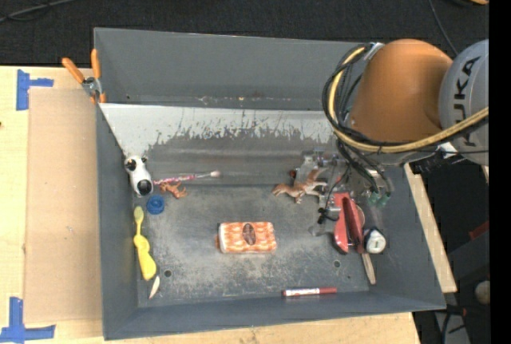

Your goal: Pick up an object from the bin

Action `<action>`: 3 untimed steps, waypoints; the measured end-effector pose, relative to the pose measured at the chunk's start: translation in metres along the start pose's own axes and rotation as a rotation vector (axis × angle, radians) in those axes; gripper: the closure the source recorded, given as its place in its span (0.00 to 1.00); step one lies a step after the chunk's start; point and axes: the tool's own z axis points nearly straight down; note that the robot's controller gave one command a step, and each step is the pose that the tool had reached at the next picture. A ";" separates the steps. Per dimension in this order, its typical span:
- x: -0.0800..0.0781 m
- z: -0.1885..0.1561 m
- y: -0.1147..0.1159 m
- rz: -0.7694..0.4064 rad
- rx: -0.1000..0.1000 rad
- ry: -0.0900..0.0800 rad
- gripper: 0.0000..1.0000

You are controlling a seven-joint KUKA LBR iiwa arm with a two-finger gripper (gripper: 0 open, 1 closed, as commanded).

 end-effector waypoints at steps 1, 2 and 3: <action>-0.002 -0.004 0.000 0.000 0.000 -0.007 0.00; 0.004 0.077 0.042 0.037 -0.001 -0.010 0.00; 0.005 0.087 0.066 -0.088 0.002 -0.011 0.00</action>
Offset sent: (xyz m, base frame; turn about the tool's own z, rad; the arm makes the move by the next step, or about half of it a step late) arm -0.0103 0.0757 -0.1438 0.0708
